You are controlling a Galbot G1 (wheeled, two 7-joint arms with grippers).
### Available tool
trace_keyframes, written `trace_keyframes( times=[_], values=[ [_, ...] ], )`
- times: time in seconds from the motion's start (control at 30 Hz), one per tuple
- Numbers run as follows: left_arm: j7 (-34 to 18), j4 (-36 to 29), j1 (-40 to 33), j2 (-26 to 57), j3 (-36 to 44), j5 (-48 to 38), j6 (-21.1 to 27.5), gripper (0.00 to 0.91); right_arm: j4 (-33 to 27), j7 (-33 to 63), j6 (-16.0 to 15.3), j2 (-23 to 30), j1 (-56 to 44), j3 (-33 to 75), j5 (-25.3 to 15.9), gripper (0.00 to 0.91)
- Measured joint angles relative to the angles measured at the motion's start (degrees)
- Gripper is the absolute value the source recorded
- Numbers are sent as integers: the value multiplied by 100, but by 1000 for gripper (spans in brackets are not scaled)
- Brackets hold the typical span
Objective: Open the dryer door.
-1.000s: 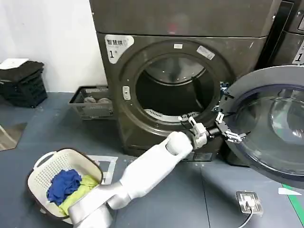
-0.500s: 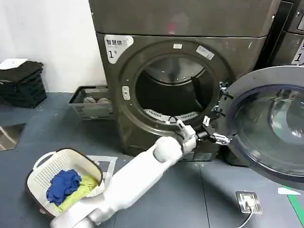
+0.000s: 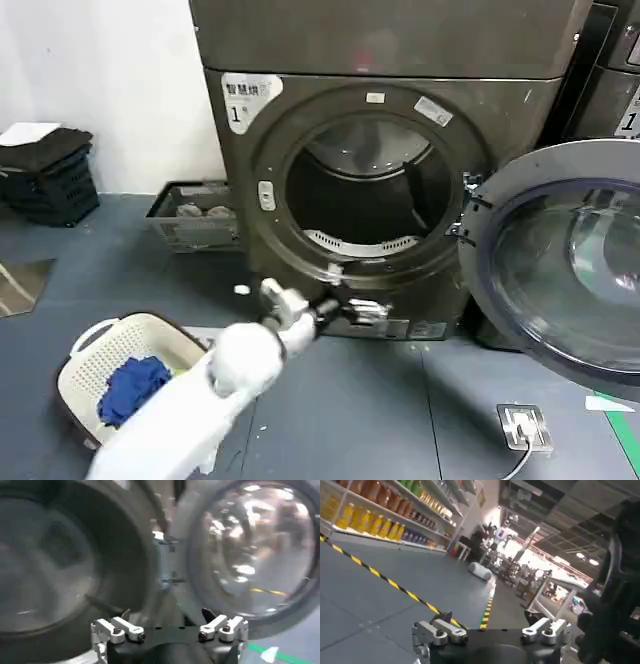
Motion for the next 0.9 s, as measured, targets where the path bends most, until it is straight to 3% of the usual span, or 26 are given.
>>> trace_keyframes(
  times=[0.1, 0.47, 0.8, 0.9],
  values=[
    [-265, -319, 456, 284, -473, -222, 219, 907, 22, 0, -14, -14, 14, -52, -11, 907],
    [-1476, -1138, 1687, 647, -2095, -1612, 1766, 907, -16, 0, -18, -134, 53, -259, -67, 907],
    [-2958, -917, 1745, 1297, -3201, -3603, 1833, 907, -11, 10, -59, -274, 132, -506, -118, 907],
    [-3045, -731, 1624, 1660, -3234, -3861, 1833, 907, -5, 14, -78, -301, 175, -586, -129, 907]
  ],
)
